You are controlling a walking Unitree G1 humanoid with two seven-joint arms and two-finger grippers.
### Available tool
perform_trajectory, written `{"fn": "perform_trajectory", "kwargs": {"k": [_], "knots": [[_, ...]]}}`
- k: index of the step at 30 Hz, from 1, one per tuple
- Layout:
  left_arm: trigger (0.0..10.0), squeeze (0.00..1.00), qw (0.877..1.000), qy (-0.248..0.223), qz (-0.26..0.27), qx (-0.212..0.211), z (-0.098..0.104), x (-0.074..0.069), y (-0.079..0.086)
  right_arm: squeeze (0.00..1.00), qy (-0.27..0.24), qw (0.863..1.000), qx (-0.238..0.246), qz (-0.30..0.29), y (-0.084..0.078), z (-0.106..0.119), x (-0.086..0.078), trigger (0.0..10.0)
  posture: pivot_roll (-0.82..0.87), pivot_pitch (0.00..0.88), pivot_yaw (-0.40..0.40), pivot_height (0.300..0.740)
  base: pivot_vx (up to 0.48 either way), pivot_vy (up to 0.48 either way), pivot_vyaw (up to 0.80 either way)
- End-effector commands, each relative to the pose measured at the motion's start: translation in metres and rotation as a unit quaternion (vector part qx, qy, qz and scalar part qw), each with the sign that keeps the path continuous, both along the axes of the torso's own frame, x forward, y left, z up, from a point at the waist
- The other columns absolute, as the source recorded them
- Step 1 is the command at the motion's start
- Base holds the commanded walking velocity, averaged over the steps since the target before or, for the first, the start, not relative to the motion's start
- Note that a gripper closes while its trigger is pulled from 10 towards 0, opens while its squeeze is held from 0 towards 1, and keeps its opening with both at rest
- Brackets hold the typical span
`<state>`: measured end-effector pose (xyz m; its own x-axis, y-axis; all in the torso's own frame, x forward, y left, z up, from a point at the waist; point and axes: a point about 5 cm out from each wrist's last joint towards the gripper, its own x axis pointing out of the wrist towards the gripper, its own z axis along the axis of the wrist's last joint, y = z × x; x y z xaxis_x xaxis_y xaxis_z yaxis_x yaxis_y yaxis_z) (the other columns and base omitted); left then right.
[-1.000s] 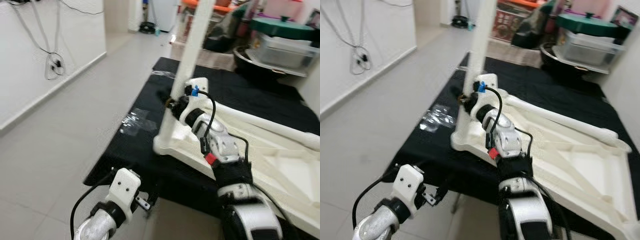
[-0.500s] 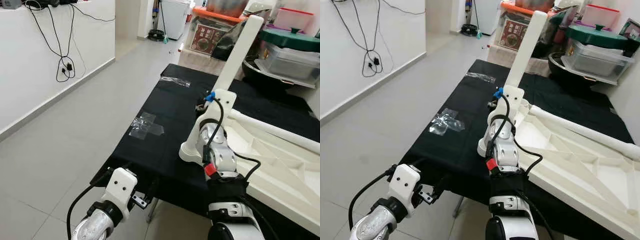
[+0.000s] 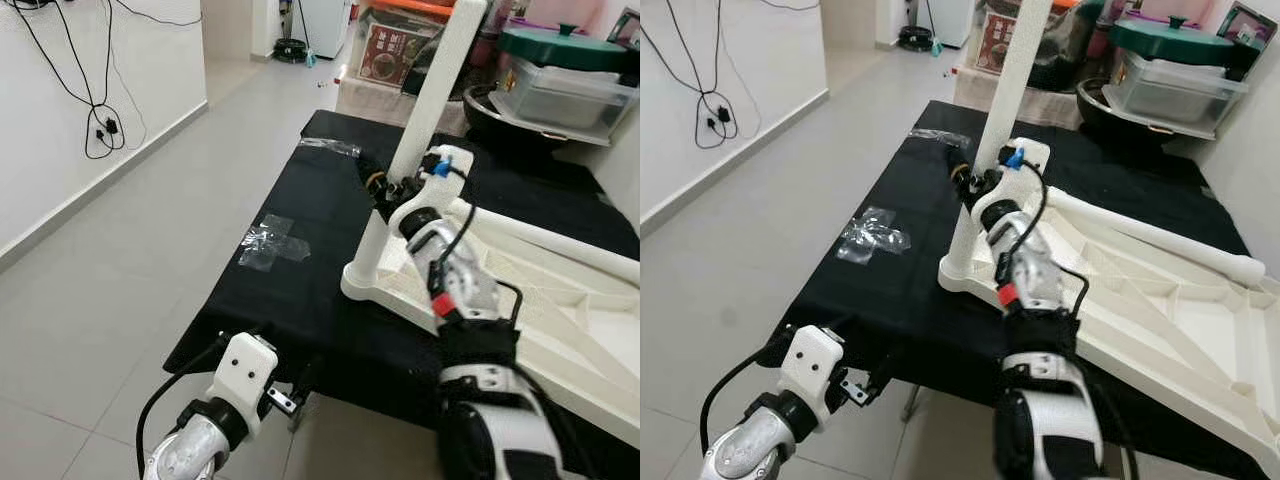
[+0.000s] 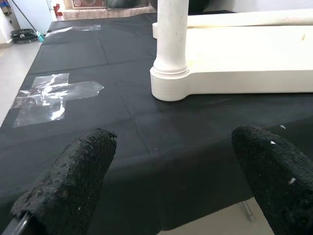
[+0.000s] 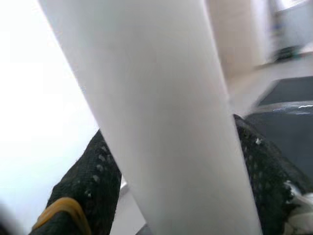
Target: Building children table
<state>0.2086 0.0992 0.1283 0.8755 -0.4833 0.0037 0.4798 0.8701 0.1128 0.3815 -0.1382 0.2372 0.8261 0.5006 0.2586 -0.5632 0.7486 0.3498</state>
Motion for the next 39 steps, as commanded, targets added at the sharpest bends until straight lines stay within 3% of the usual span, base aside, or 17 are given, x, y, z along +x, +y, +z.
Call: {"fn": "perform_trajectory", "kwargs": {"k": [1,2,9,13,14,17,18,21,26,28,29,32,34,35,36,38,39], "knots": [[10.0,0.0,1.0,0.015,-0.005,0.001,-0.006,-0.001,-0.001,0.0,-0.009,0.99,-0.015,0.138,0.018,-0.007,-0.011,10.0,0.11,0.054,-0.14,0.74,0.0,0.0,0.0],[10.0,0.0,1.0,0.015,-0.005,0.002,-0.006,-0.001,-0.001,0.0,-0.024,0.976,-0.042,0.211,0.023,-0.009,-0.02,10.0,0.12,0.052,-0.143,0.74,0.0,0.0,0.0],[10.0,0.0,1.0,0.015,-0.005,0.002,-0.006,-0.002,-0.002,0.0,-0.047,0.925,-0.099,0.364,0.04,-0.018,-0.036,10.0,0.13,0.049,-0.146,0.74,0.0,0.0,0.0],[10.0,0.0,1.0,0.016,-0.005,0.002,-0.006,-0.002,-0.002,0.0,-0.051,0.915,-0.099,0.388,0.041,-0.018,-0.036,10.0,0.13,0.049,-0.146,0.74,0.0,0.0,0.0],[10.0,0.0,1.0,0.016,-0.005,0.002,-0.006,-0.003,-0.002,0.0,-0.054,0.915,-0.101,0.388,0.043,-0.017,-0.033,0.0,0.13,0.046,-0.15,0.74,0.0,0.0,0.0],[10.0,0.0,1.0,0.016,-0.005,0.002,-0.006,-0.003,-0.002,0.0,-0.053,0.921,-0.106,0.37,0.044,-0.016,-0.028,0.0,0.13,0.046,-0.151,0.74,0.0,0.0,0.0],[10.0,0.0,1.0,0.016,-0.005,0.002,-0.006,-0.004,-0.002,0.0,-0.051,0.941,-0.124,0.312,0.045,-0.016,-0.019,0.0,0.13,0.042,-0.15,0.74,0.0,0.0,0.0],[10.0,0.0,1.0,0.016,-0.005,0.002,-0.006,-0.004,-0.002,0.0,-0.051,0.941,-0.124,0.312,0.045,-0.016,-0.019,0.0,0.13,0.042,-0.15,0.74,0.0,0.0,0.0],[10.0,0.0,1.0,0.018,-0.007,0.002,-0.007,-0.004,-0.002,0.0,-0.026,0.98,-0.145,0.133,0.026,-0.024,-0.011,0.0,0.13,0.031,-0.145,0.74,0.0,0.0,0.0],[10.0,0.0,1.0,0.018,-0.007,0.002,-0.007,-0.004,-0.002,0.0,-0.022,0.986,-0.144,0.08,0.021,-0.024,-0.008,0.0,0.12,0.033,-0.145,0.74,0.0,0.0,0.0],[10.0,0.0,1.0,0.017,-0.007,0.003,-0.007,-0.004,-0.002,0.0,0.002,0.989,-0.145,-0.031,0.009,-0.025,-0.002,0.0,0.12,0.035,-0.144,0.74,0.0,0.0,0.0],[10.0,0.0,1.0,0.017,-0.006,0.003,-0.007,-0.004,-0.002,0.0,0.02,0.984,-0.145,-0.104,0.0,-0.027,0.001,0.0,0.12,0.034,-0.143,0.74,0.0,0.0,0.0],[10.0,0.0,1.0,0.017,-0.007,0.003,-0.007,-0.003,-0.001,0.0,0.091,0.93,-0.144,-0.324,-0.036,-0.039,-0.004,0.0,0.11,0.036,-0.136,0.74,0.0,0.0,0.0],[10.0,0.0,1.0,0.017,-0.007,0.003,-0.007,-0.003,-0.001,0.0,0.091,0.93,-0.144,-0.324,-0.036,-0.039,-0.004,0.0,0.11,0.036,-0.136,0.74,0.0,0.0,0.0],[10.0,0.0,1.0,0.017,-0.007,0.004,-0.007,-0.003,-0.001,0.0,0.12,0.898,-0.135,-0.402,-0.048,-0.045,-0.013,0.0,0.11,0.036,-0.135,0.74,0.0,0.0,0.0],[10.0,0.0,1.0,0.017,-0.007,0.004,-0.007,-0.003,-0.001,0.0,0.12,0.898,-0.135,-0.402,-0.048,-0.045,-0.013,0.0,0.11,0.036,-0.135,0.74,0.0,0.0,0.0],[10.0,0.0,1.0,0.017,-0.008,0.004,-0.007,-0.002,-0.001,0.0,0.157,0.854,-0.121,-0.481,-0.05,-0.054,-0.029,0.0,0.12,0.037,-0.136,0.74,0.0,0.0,0.0]]}}
